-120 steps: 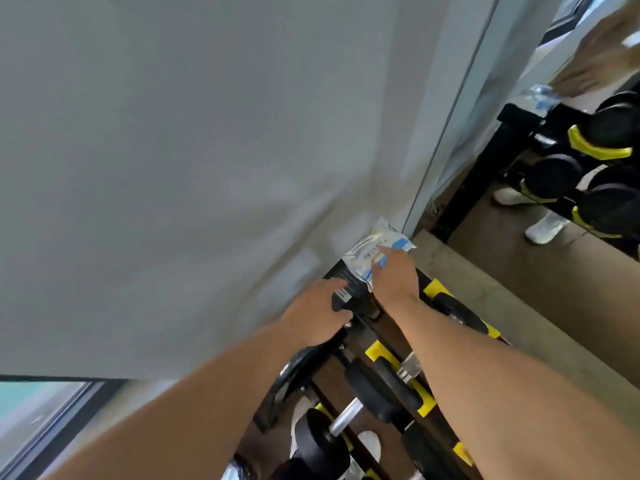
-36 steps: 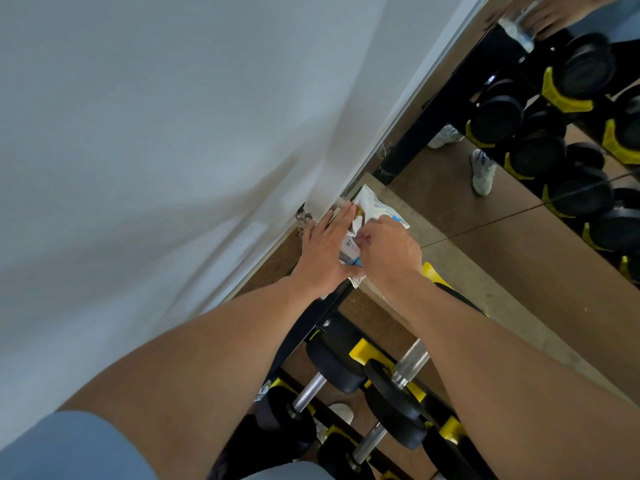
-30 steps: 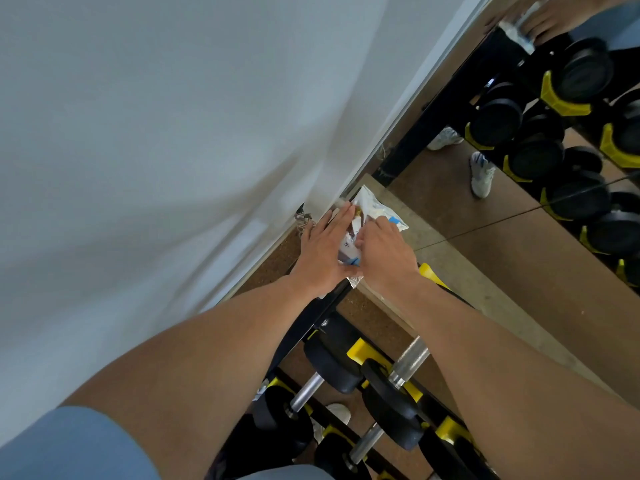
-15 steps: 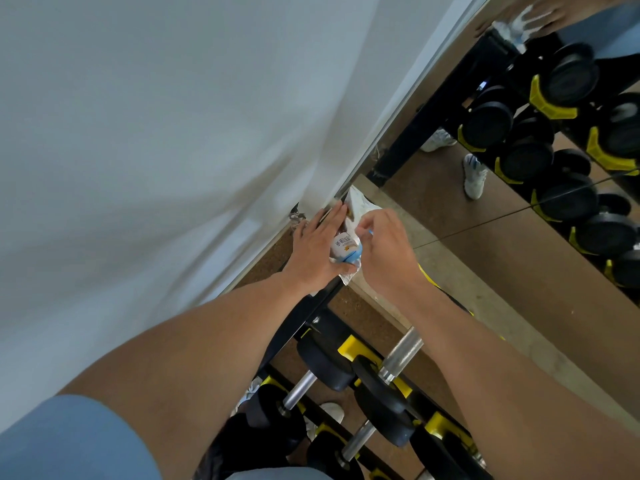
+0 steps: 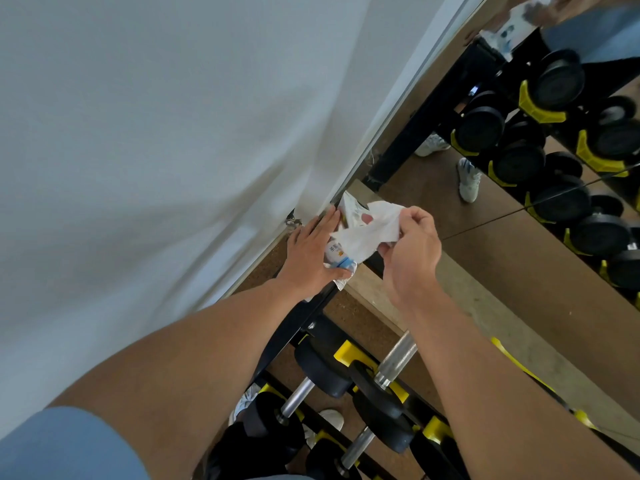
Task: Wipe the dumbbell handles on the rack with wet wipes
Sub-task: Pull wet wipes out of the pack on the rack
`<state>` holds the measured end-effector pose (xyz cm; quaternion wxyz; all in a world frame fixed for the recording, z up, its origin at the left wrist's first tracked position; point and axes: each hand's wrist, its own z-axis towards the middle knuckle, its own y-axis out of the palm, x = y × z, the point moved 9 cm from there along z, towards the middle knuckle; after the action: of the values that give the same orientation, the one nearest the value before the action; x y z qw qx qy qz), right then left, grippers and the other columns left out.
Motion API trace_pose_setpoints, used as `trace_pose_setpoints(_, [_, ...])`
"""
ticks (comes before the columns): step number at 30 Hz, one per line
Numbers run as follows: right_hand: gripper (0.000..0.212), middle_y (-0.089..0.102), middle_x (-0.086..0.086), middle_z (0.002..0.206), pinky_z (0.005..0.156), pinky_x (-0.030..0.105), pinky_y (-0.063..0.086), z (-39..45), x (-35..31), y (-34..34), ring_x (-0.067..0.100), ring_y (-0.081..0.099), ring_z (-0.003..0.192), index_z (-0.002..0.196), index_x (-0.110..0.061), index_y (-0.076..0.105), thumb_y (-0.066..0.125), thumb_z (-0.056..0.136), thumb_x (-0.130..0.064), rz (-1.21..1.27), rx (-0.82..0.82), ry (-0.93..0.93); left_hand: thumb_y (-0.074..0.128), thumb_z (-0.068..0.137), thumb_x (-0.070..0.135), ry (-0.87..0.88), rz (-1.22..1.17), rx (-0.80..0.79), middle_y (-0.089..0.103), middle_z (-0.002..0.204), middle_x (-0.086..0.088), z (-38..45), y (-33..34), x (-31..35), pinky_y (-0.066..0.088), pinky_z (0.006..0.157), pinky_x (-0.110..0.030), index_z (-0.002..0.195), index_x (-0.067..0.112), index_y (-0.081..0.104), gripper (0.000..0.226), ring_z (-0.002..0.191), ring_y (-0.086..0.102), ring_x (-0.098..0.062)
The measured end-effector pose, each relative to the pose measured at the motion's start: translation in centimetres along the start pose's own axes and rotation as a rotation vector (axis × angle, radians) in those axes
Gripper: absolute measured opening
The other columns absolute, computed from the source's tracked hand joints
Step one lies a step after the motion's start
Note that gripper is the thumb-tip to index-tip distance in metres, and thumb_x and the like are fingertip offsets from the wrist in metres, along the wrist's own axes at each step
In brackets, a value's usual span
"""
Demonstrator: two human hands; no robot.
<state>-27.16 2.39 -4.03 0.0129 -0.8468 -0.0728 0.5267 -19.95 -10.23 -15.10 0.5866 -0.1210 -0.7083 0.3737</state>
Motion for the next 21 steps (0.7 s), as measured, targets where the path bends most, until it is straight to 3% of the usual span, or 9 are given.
trace_pose_setpoints(2, [0.014, 0.064, 0.004, 0.107, 0.086, 0.043, 0.059, -0.1, 0.6, -0.2, 0.029, 0.071, 0.099, 0.101, -0.022, 0.058, 0.046, 0.104, -0.016, 0.097, -0.005, 0.109, 0.083, 0.07, 0.051, 0.007, -0.001, -0.009, 0.02, 0.164, 0.002, 0.0, 0.2, -0.1, 0.018, 0.12, -0.054, 0.158, 0.022, 0.014, 0.115, 0.151, 0.018, -0.025])
trace_pose_setpoints(6, [0.02, 0.072, 0.013, 0.104, 0.086, 0.05, 0.059, -1.4, 2.0, -0.7, 0.03, 0.075, 0.085, 0.12, -0.012, 0.058, 0.051, 0.103, -0.021, 0.217, -0.034, 0.29, 0.077, 0.079, 0.05, -0.015, 0.004, -0.064, 0.011, 0.166, 0.003, -0.1, 0.6, -0.4, 0.015, 0.12, -0.056, 0.159, 0.024, 0.005, 0.11, 0.152, 0.007, -0.025])
trace_pose_setpoints(9, [0.026, 0.076, 0.014, 0.101, 0.092, 0.052, 0.056, -2.8, 2.8, -0.5, 0.032, 0.073, 0.097, 0.119, -0.01, 0.06, 0.056, 0.102, -0.028, 0.3, -0.131, 0.394, 0.061, 0.085, 0.064, -0.054, 0.026, -0.152, -0.002, 0.166, 0.009, 0.1, 0.8, -0.2, 0.006, 0.121, -0.057, 0.158, 0.03, -0.005, 0.104, 0.152, -0.01, -0.023])
trace_pose_setpoints(12, [0.026, 0.07, 0.017, 0.118, 0.1, 0.053, 0.051, -3.8, 3.3, -0.5, 0.035, 0.067, 0.11, 0.126, -0.009, 0.058, 0.052, 0.102, -0.015, 0.318, -0.233, 0.4, 0.055, 0.084, 0.07, -0.058, 0.038, -0.223, -0.014, 0.165, 0.011, -0.1, 0.5, 0.1, -0.008, 0.119, -0.058, 0.157, 0.034, -0.008, 0.103, 0.149, -0.026, -0.02])
trace_pose_setpoints(14, [0.029, 0.068, 0.016, 0.123, 0.096, 0.049, 0.055, -4.3, 3.2, -0.8, 0.033, 0.068, 0.11, 0.129, -0.01, 0.058, 0.05, 0.101, -0.006, 0.348, -0.242, 0.394, 0.059, 0.084, 0.069, -0.032, 0.053, -0.186, -0.016, 0.165, 0.012, -0.5, -0.3, 0.1, -0.013, 0.117, -0.055, 0.157, 0.036, -0.007, 0.104, 0.147, -0.029, -0.016])
trace_pose_setpoints(16, [0.028, 0.069, 0.013, 0.12, 0.088, 0.043, 0.059, -4.8, 2.8, -1.2, 0.029, 0.069, 0.107, 0.127, -0.011, 0.059, 0.05, 0.101, -0.003, 0.362, -0.238, 0.381, 0.062, 0.09, 0.056, -0.009, 0.021, -0.055, -0.006, 0.166, 0.01, -1.4, -2.1, 0.6, -0.011, 0.12, -0.052, 0.158, 0.033, 0.002, 0.094, 0.15, -0.022, -0.013])
trace_pose_setpoints(18, [0.029, 0.069, 0.011, 0.12, 0.086, 0.041, 0.06, -5.1, 2.8, -1.5, 0.027, 0.069, 0.106, 0.128, -0.012, 0.058, 0.051, 0.101, -0.003, 0.361, -0.236, 0.365, 0.052, 0.098, 0.04, -0.046, -0.149, 0.153, 0.021, 0.163, 0.008, -3.3, -4.9, 1.6, 0.006, 0.124, -0.042, 0.154, 0.029, 0.029, 0.061, 0.153, 0.004, -0.012])
trace_pose_setpoints(20, [0.03, 0.069, 0.01, 0.122, 0.091, 0.045, 0.058, -5.3, 3.3, -1.7, 0.027, 0.069, 0.108, 0.129, -0.014, 0.057, 0.053, 0.101, -0.005, 0.346, -0.236, 0.357, 0.049, 0.1, 0.038, -0.182, -0.357, 0.315, 0.055, 0.138, 0.012, -5.9, -6.8, 2.4, 0.039, 0.109, -0.027, 0.129, 0.027, 0.057, 0.033, 0.132, 0.044, -0.003])
trace_pose_setpoints(21, [0.029, 0.069, 0.01, 0.122, 0.095, 0.047, 0.056, -5.5, 3.5, -1.6, 0.028, 0.069, 0.109, 0.128, -0.014, 0.058, 0.052, 0.101, -0.005, 0.34, -0.249, 0.35, 0.052, 0.099, 0.041, -0.271, -0.489, 0.278, 0.063, 0.123, 0.011, -6.8, -6.6, 3.0, 0.048, 0.095, -0.022, 0.117, 0.026, 0.062, 0.026, 0.115, 0.056, 0.0])
